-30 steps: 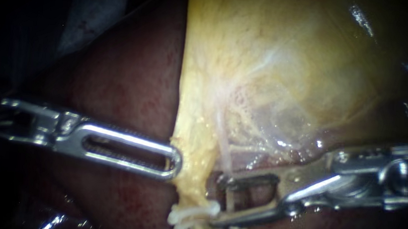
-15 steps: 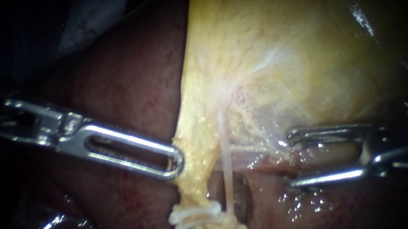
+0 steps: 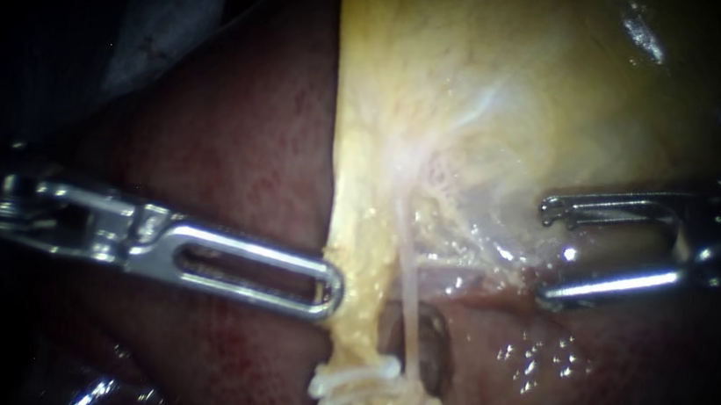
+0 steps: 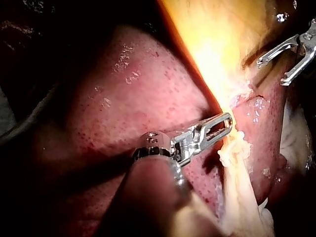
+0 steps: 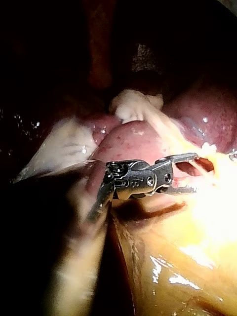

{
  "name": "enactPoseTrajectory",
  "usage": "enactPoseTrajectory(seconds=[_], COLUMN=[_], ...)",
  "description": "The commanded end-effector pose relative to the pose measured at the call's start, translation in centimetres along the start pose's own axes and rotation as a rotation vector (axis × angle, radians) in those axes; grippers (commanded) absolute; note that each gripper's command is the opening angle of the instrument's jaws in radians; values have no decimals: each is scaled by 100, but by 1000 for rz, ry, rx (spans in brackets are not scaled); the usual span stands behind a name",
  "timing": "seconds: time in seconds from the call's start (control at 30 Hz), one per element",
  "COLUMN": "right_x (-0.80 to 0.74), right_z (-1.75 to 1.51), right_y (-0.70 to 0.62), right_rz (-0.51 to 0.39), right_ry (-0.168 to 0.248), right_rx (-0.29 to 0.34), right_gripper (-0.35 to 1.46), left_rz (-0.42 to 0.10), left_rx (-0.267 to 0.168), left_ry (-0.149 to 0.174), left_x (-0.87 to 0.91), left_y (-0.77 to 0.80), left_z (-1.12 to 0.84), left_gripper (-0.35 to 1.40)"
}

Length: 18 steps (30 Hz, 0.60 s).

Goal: Going back second clip left tube

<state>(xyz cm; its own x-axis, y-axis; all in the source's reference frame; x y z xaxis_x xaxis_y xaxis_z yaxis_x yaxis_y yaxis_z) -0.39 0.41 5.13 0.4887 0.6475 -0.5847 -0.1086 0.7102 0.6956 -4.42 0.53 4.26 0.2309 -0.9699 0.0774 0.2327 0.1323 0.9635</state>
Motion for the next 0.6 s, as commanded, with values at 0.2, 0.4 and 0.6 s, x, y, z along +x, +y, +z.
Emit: enactPoseTrajectory(seconds=[0.2, 0.4, 0.6], right_x=[0, 0, 0], right_z=[0, 0, 0], right_y=[-1, -1, -1], right_rz=[0, 0, 0], right_ry=[0, 0, 0], right_rx=[0, 0, 0], right_gripper=[51, 51, 51], left_rz=[13, 19, 19], left_rx=[-10, -12, -10], left_ry=[6, 11, 14], left_x=[-2, 3, 2], left_y=[29, 38, 38], left_z=[29, 43, 43], left_gripper=[-35, -35, -35])
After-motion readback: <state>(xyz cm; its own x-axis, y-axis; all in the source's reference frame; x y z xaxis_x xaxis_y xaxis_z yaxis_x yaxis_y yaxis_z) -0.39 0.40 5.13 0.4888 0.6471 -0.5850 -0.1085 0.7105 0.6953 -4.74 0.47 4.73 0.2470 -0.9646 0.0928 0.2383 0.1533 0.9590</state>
